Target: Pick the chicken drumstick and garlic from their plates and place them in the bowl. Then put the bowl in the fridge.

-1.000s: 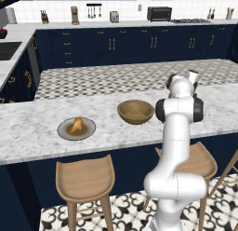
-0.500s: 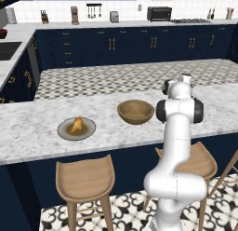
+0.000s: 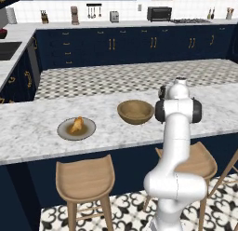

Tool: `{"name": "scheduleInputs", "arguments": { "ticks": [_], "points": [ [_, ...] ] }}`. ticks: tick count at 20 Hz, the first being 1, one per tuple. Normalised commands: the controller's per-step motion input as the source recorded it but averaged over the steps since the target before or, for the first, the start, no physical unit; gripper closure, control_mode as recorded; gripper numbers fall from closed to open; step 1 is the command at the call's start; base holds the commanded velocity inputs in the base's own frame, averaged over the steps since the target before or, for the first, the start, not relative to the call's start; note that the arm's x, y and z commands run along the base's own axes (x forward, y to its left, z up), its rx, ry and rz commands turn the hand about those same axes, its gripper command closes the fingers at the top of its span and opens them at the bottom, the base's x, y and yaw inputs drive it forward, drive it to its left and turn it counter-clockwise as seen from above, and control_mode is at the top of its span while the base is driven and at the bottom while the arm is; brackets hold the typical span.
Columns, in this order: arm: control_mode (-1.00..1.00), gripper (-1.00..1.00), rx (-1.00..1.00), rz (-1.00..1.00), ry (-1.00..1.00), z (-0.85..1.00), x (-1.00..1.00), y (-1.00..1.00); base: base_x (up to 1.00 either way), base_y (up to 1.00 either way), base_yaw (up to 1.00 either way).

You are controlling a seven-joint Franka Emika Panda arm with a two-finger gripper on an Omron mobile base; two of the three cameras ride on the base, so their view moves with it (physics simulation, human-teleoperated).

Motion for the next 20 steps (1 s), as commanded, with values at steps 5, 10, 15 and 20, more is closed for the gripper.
{"name": "scheduleInputs", "arguments": {
  "ticks": [5,10,15,20],
  "points": [
    [-1.0,-1.0,-0.04,0.0,0.0,-0.1,-0.01,0.0,0.0,0.0,0.0],
    [-1.0,1.0,-0.02,0.0,0.02,-0.19,0.0,-0.06,0.0,0.0,0.0],
    [-1.0,1.0,0.0,-0.02,0.01,-0.14,-0.32,-0.04,0.0,0.0,0.0],
    [-1.0,1.0,0.0,-0.04,0.0,0.0,-0.1,-0.02,0.0,0.0,0.0]
  ]
}}
